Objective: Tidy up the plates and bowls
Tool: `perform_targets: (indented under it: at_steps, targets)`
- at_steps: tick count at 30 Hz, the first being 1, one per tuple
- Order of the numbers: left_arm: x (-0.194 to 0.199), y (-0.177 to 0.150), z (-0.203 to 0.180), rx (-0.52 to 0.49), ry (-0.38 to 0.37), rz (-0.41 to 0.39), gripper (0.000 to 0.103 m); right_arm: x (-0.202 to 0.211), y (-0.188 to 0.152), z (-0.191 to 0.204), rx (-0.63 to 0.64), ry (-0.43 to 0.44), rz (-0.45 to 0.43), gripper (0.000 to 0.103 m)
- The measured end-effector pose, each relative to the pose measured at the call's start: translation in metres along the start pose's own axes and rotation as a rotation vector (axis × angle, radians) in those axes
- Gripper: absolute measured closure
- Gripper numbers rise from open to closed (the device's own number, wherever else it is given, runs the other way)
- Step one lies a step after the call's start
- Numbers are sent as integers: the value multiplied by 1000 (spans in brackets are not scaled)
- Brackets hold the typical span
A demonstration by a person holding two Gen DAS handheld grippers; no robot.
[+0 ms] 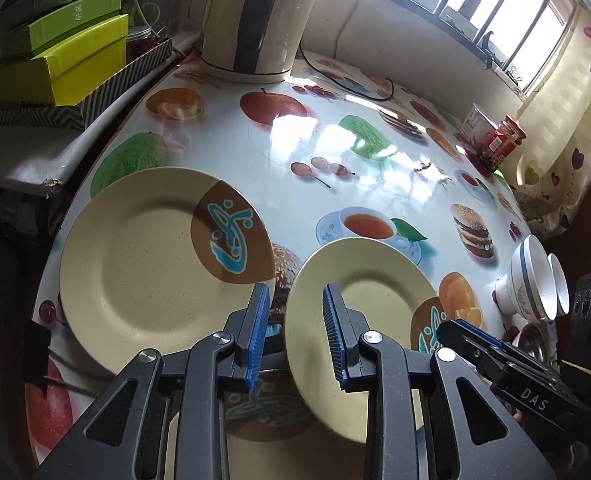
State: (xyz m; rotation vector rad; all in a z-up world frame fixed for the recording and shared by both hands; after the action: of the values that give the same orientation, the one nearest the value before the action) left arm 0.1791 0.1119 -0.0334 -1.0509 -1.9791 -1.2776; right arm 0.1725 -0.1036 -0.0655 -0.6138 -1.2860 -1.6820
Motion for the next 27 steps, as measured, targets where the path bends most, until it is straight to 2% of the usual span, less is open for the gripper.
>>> perform_targets:
  at_steps: [2, 9, 13, 17, 22, 27]
  targets:
    - [-6, -3, 4, 19, 3, 29, 73, -4, 0, 0, -3, 6, 11, 67]
    - [-7, -2, 4, 44, -45, 28, 73, -12, 1, -3, -44, 57, 33, 67]
    - [-9, -1, -3, 20, -53, 41, 73, -15, 2, -5, -64, 77, 45, 76]
    - [-11, -1, -6, 3, -22, 38, 73, -14, 2, -8, -75, 73, 38, 84]
    - [-9, -1, -5, 4, -12, 29, 78, -15, 1, -7, -73, 71, 35, 85]
    - [-3, -2, -5, 9, -25, 15, 78, -11, 1, -8, -78, 75, 29, 85]
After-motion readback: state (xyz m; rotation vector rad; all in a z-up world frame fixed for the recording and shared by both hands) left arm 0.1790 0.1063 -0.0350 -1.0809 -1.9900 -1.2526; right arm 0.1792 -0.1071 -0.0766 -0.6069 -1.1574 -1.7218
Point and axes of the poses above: each gripper's, at about its wrist camera, not at the fingertips, and x roughly against the way its jaws point, z to its left, y to its top, the point moved 2 cm from there along -x, roughly the way its jaws point, and after that the axes turned 8 degrees about -y, right-handed, at the moved point
